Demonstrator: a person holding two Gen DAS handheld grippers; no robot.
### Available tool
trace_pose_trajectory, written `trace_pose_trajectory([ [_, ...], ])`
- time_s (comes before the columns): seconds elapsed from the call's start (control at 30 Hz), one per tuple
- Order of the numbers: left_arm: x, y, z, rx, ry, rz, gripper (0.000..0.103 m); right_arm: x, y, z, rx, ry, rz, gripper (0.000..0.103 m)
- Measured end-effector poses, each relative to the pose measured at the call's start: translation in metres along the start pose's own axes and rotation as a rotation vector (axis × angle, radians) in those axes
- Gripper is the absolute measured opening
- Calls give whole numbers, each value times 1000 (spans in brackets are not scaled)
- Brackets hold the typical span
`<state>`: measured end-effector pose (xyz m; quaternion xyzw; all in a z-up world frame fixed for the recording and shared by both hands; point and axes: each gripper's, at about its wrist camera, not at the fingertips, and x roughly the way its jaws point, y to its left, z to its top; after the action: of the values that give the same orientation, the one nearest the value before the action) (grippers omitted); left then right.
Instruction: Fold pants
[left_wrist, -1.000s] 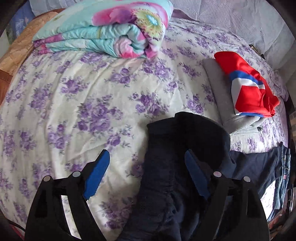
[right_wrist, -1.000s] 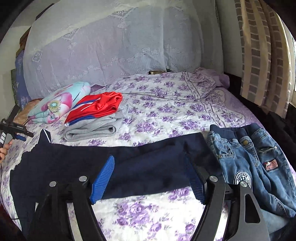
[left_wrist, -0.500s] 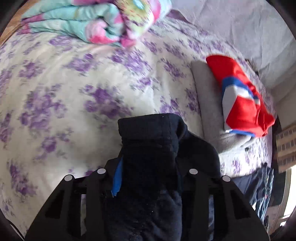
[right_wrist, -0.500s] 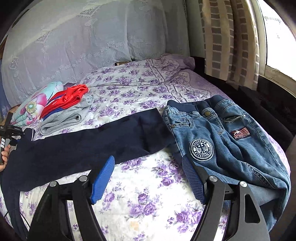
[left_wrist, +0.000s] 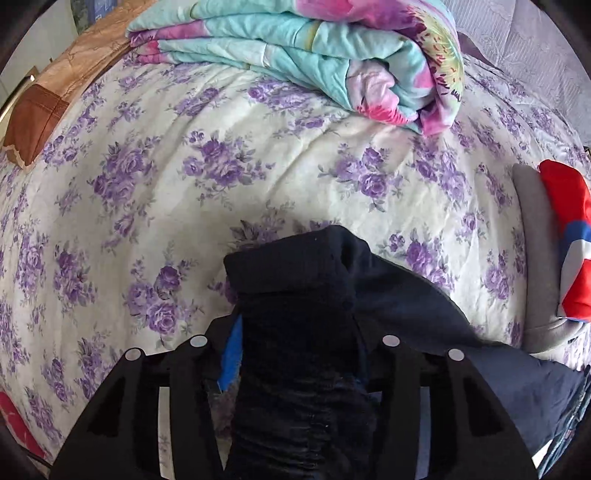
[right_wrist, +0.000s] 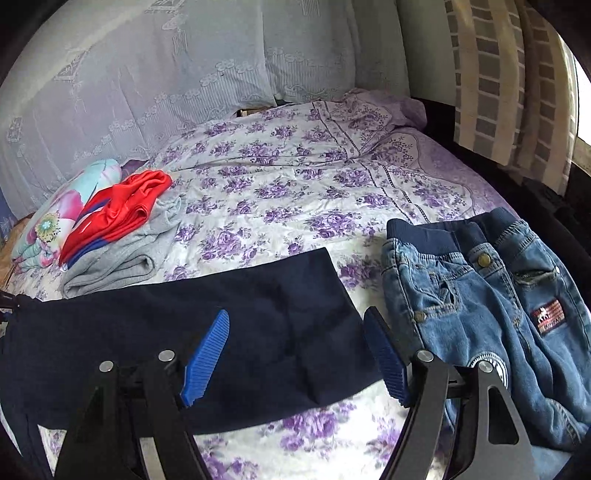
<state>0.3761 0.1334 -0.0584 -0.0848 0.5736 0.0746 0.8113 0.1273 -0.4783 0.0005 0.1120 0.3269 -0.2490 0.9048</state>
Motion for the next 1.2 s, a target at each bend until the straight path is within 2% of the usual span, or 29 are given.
trace_pose_trajectory([
  [0.1, 0, 0, -1, 6, -11, 6, 51, 27, -1, 24, -20, 49, 7, 76],
  [0.2, 2, 2, 2, -15, -2, -1, 57, 63, 3, 41, -55, 91, -38, 78],
  [0.27, 5, 3, 3, -23, -1, -4, 58, 97, 9, 42, -91, 162, -60, 80],
  [0.3, 6, 3, 2, -27, -1, -4, 59, 118, 13, 38, -113, 228, -80, 80],
  [0.33, 7, 1, 4, -28, -4, -2, 59, 136, 16, 31, -125, 295, -83, 70],
  [0.37, 7, -1, 5, -27, -5, 1, 59, 144, 18, 26, -118, 318, -44, 58],
  [0.4, 7, -5, 6, -24, -7, 5, 58, 139, 20, 28, -113, 265, -20, 45],
  [0.43, 6, -8, 7, -18, -12, 10, 57, 137, 21, 32, -101, 254, 20, 26],
  [0.57, -6, -14, 20, -52, -41, -32, 49, 115, 28, 55, -109, 111, -30, 23],
  [0.67, -28, -16, 34, -99, -116, -94, 44, 97, 29, 77, -77, -6, -122, 23],
  [0.7, -32, -15, 38, -116, -143, -93, 42, 99, 28, 81, -68, -9, -164, 23],
  [0.73, -31, -14, 42, -134, -148, -82, 42, 108, 26, 81, -61, 26, -190, 23],
  [0.77, -21, -11, 45, -148, -116, -64, 42, 129, 26, 77, -76, 114, -208, 25],
  [0.8, -5, -12, 46, -147, -57, -46, 42, 149, 27, 67, -111, 218, -250, 31],
  [0.83, 9, -11, 43, -141, -9, -31, 42, 162, 28, 57, -149, 269, -311, 41],
  [0.9, 12, -6, 34, -118, -20, -38, 42, 148, 27, 51, -167, 159, -374, 59],
  [0.97, -3, 3, 28, -97, -45, -94, 43, 115, 17, 53, -105, 33, -359, 65],
  [1.07, -45, 28, 15, -90, -95, -169, 57, 51, 8, 54, -28, -125, -252, 77],
  [1.13, -76, 47, -7, -78, -141, -197, 69, 7, 14, 47, -35, -175, -154, 80],
  [1.2, -100, 59, -40, -29, -169, -183, 69, -37, 18, 27, -84, -188, -24, 82],
])
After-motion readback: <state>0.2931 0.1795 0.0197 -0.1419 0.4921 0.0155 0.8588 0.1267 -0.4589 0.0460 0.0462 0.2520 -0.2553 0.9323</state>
